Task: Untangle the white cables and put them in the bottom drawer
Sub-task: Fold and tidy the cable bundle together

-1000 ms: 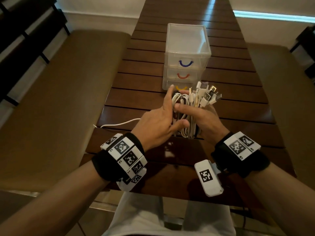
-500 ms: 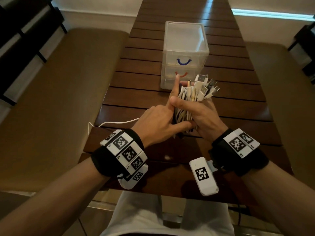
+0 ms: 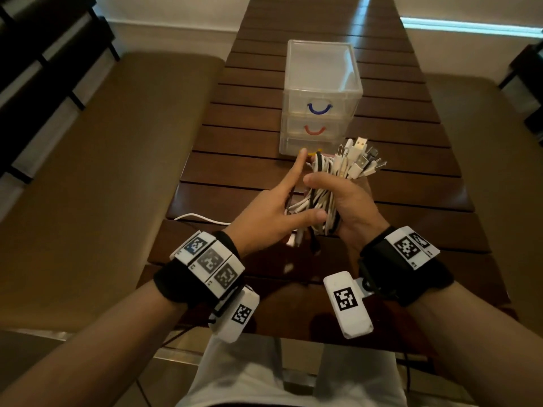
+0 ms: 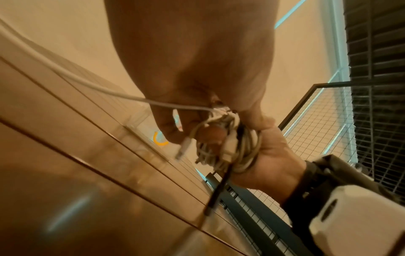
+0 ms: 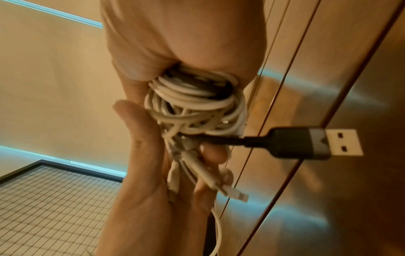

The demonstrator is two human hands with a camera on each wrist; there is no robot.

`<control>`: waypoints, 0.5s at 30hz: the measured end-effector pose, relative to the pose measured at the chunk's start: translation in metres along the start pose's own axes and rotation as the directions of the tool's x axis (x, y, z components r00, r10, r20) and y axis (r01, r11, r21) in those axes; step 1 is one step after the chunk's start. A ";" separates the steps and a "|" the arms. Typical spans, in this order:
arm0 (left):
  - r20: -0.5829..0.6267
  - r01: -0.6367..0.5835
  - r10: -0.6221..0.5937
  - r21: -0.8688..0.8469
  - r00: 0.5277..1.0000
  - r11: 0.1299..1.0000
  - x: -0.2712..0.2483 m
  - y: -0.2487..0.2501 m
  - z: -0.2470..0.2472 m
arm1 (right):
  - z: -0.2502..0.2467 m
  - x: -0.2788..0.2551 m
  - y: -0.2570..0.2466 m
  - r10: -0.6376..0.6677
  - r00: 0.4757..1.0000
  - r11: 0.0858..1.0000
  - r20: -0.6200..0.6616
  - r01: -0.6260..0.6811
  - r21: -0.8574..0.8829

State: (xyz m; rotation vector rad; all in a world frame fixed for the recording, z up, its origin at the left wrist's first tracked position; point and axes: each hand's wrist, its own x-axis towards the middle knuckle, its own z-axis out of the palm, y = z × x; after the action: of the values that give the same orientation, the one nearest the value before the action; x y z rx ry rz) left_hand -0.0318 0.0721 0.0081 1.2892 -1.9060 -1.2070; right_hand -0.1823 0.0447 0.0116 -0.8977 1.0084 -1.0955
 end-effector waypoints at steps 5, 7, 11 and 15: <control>-0.054 0.031 -0.022 0.164 0.998 0.986 -0.005 -0.003 0.001 | 0.005 0.001 -0.002 -0.085 0.996 0.994 -0.017 0.084 -0.074; -0.191 0.056 -0.030 0.131 0.981 0.990 -0.007 0.001 0.001 | 0.007 0.005 -0.005 -0.085 0.996 0.991 -0.035 0.081 -0.109; -0.316 0.076 -0.073 -0.001 0.946 0.997 -0.012 0.008 0.005 | 0.007 0.001 -0.008 -0.118 0.993 0.982 -0.031 0.112 -0.154; -0.243 -0.023 0.055 0.133 0.968 0.991 -0.016 0.001 0.011 | 0.008 -0.005 -0.008 -0.176 0.984 0.973 -0.011 0.172 -0.154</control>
State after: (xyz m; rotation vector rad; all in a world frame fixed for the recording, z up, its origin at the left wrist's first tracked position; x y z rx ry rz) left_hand -0.0347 0.0913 0.0052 1.3905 -1.8423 -0.8695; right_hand -0.1773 0.0483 0.0224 -1.1153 1.0595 -1.1905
